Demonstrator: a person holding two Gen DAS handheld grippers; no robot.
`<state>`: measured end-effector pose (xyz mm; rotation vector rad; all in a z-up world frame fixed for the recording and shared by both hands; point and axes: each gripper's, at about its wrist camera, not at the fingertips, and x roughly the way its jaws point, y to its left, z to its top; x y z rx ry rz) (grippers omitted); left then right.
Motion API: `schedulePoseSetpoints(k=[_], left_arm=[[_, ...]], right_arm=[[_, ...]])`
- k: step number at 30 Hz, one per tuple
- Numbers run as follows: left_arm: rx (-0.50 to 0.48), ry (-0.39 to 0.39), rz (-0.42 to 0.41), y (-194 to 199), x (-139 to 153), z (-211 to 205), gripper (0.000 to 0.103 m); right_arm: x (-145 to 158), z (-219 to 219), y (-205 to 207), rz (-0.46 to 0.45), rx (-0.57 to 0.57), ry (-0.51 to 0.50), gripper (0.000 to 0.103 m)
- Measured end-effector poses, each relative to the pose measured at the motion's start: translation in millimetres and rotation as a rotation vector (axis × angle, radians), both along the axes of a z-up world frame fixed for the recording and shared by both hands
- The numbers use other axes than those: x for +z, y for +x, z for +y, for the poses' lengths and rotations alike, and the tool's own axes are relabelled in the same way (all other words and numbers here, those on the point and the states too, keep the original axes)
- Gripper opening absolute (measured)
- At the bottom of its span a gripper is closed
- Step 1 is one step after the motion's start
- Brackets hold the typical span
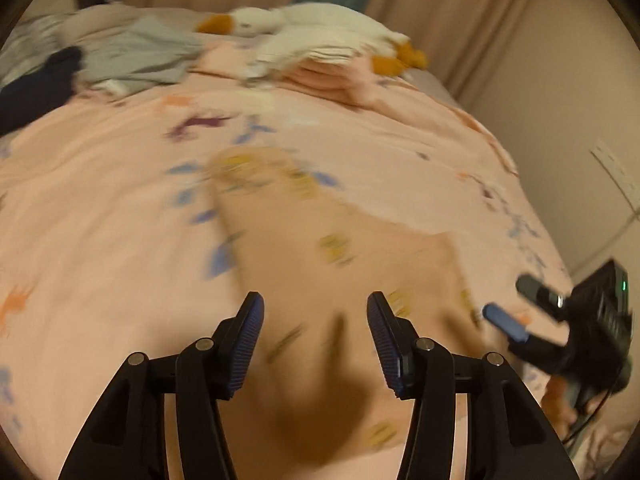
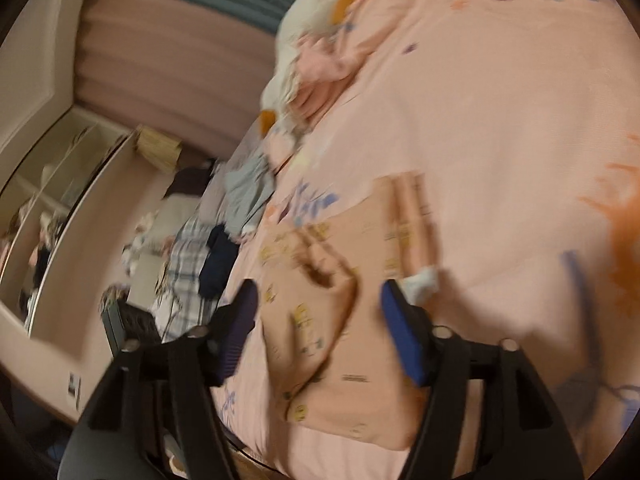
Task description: Fold small clothes
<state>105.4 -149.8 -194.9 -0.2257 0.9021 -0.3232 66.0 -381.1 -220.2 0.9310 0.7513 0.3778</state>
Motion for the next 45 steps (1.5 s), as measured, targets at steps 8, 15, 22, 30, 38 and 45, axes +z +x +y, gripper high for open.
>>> schedulePoseSetpoints(k=[8, 15, 22, 30, 38, 45], left_arm=[[-0.083, 0.026, 0.124, -28.2, -36.1, 5.4, 0.052], [-0.145, 0.044, 0.088, -42.3, -45.3, -20.0, 0.052], [0.054, 0.022, 0.009, -48.1, -51.4, -19.0, 0.052], [0.045, 0.159, -0.017, -72.5, -41.2, -42.6, 0.052], [0.028, 0.221, -0.071, -88.2, -47.5, -44.3, 0.052], [0.053, 0.176, -0.03, -77.9, -43.6, -28.7, 0.052]], right_arm=[[-23.0, 55.2, 48.7, 0.128, 0.038, -0.077, 0.069], [-22.2, 66.1, 55.9, 0.066, 0.07, -0.041, 0.025], [-21.6, 69.4, 52.7, 0.02, 0.0, -0.04, 0.007], [6.9, 27.7, 8.0, -0.098, -0.139, 0.072, 0.007], [-4.2, -15.4, -72.5, -0.031, -0.193, 0.023, 0.007], [-12.0, 0.6, -78.7, -0.017, -0.103, -0.108, 0.007]])
